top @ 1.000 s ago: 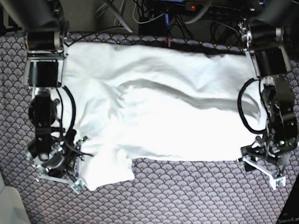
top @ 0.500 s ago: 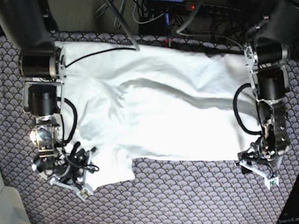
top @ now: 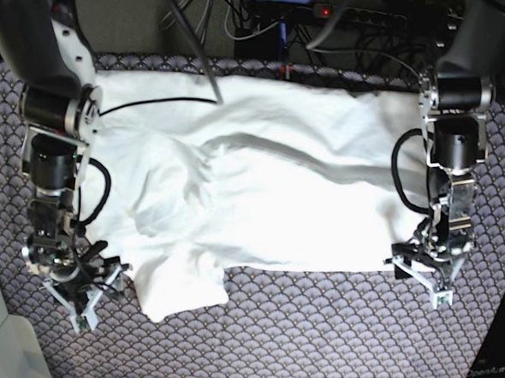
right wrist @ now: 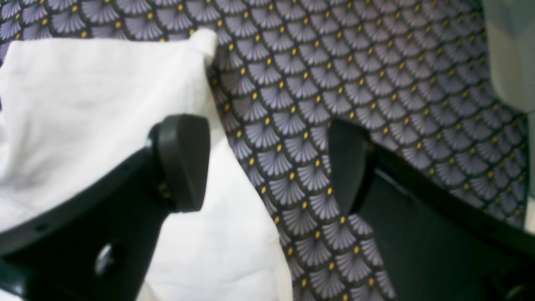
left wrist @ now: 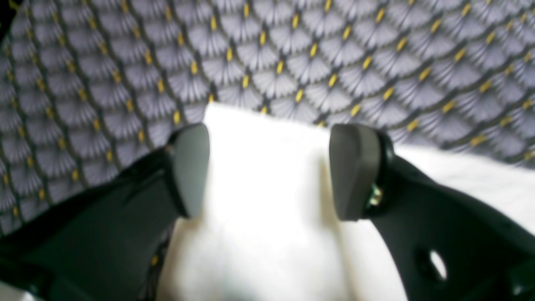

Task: Fold the T-shirt properly
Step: 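Move both grippers to the shirt's side edges and pinch the hem corners, then hold the hem corners with both grippers and lift them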

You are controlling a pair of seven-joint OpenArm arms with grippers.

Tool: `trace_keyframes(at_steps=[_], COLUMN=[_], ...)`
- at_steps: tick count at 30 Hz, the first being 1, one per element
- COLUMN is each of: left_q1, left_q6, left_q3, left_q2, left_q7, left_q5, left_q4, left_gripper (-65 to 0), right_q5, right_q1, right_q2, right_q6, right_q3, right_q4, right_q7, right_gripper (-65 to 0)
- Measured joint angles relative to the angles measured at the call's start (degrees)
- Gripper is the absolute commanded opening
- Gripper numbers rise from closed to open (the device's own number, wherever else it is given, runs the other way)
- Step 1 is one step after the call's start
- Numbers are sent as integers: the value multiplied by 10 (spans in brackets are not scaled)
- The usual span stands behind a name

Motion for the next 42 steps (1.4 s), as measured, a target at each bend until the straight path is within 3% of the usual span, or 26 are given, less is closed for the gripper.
trace_keyframes(at_steps=[5,11,32,35,38,41,42], left_q1=[-37,-43,-21,-21,-21,-21,-21], left_q6=[6,2,4,4,4,4,4], left_q3=[-2,-2,-2,-2,-2,-2,-2], left_q2=[-6,-5,-5,-5,-5,-5,-5], left_q7=[-39,-56,-70,-70,-70,-69,-67], left_q5=[0,-2,-8,-9,-9,-9,-9], left_q4=[-87,-108,-107,-107,-107,-104,-104], left_gripper=[-213,-213,-213,-213,-213,-213,-213], right_q5=[-3,-2,4,4,6,6,6], right_q1=[-2,0,-44,-44,-45,-45,-45], right_q2=[9,23,32,32,30,28,28], right_q6=[-1,-2,-3,-3,3,4,4], right_q3=[1,1,-1,-1,-1,-8,-16], right_q4=[-69,-106,-118,-118,-118,-118,-118], right_q7=[49,88,107,106,106,107,108], right_gripper=[-200,-199,-210,-284,-433,-623,-650])
